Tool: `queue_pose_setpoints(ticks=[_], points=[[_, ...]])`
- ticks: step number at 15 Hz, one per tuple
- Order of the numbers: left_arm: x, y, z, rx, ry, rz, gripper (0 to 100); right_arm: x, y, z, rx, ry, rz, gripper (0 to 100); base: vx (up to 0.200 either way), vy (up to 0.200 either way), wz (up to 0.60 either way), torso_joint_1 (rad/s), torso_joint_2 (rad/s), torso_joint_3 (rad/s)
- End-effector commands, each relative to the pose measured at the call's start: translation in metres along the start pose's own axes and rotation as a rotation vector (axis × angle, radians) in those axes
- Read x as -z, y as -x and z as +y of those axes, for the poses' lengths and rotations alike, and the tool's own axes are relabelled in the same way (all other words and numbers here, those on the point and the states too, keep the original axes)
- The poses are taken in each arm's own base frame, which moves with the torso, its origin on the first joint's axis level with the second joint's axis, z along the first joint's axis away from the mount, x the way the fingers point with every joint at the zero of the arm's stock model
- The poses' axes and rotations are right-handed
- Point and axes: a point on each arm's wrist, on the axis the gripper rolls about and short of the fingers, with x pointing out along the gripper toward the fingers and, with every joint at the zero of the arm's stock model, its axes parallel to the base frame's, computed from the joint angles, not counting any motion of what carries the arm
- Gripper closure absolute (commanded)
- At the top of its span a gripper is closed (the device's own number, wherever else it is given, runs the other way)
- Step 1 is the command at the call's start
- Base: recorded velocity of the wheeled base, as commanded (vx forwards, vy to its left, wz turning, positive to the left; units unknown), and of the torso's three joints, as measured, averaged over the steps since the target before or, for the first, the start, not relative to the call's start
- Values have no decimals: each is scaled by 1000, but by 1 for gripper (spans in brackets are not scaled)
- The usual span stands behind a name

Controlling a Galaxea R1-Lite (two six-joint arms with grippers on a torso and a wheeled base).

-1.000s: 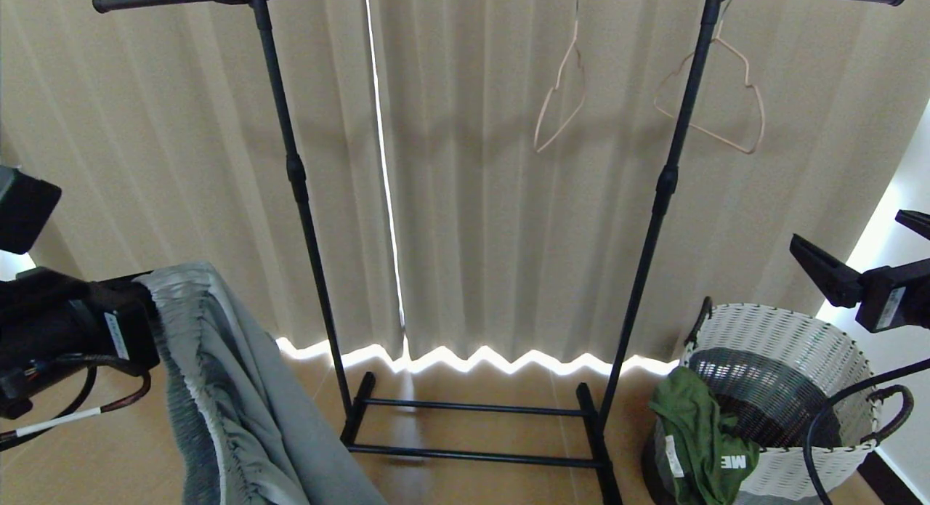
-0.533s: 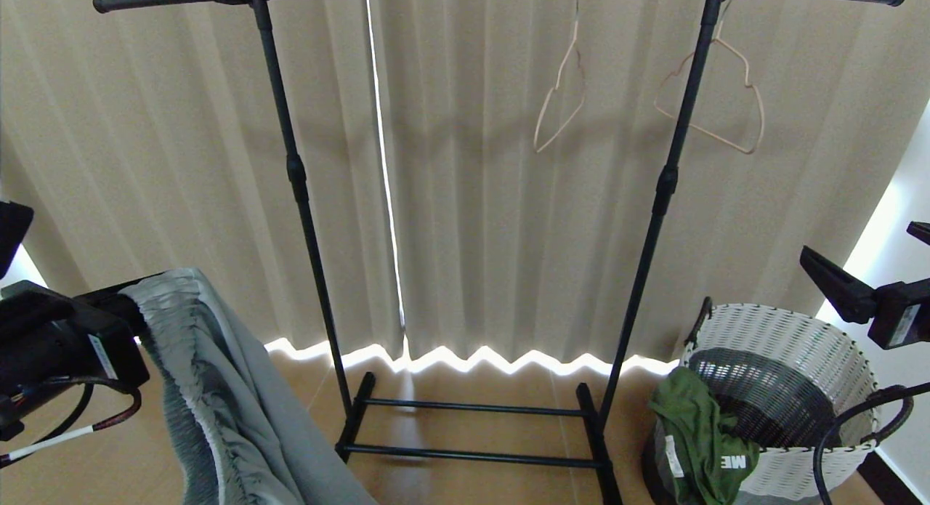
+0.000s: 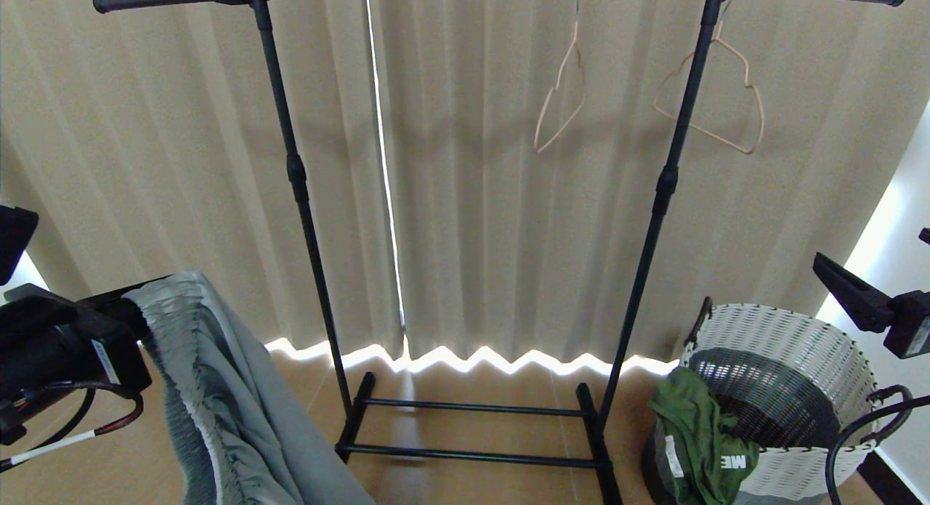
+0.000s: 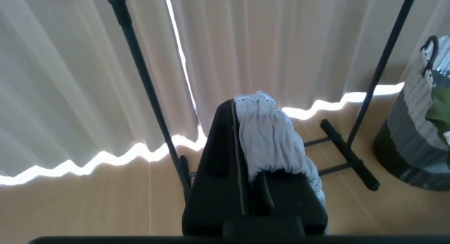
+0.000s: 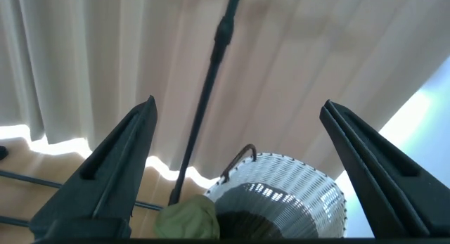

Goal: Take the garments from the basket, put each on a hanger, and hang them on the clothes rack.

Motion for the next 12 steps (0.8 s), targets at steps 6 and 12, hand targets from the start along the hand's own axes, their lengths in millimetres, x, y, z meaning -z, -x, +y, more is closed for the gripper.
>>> queue_pose_setpoints(ticks=[6,12], points=[[6,-1,-3,18,-29,25,100,6,-1,-3,14,1,51,0,0,0,0,0,-8,-5],[9,-1,-3,19,-29,34,100,9,-1,-3,11,3,76,0,0,0,0,84,-340,-295]])
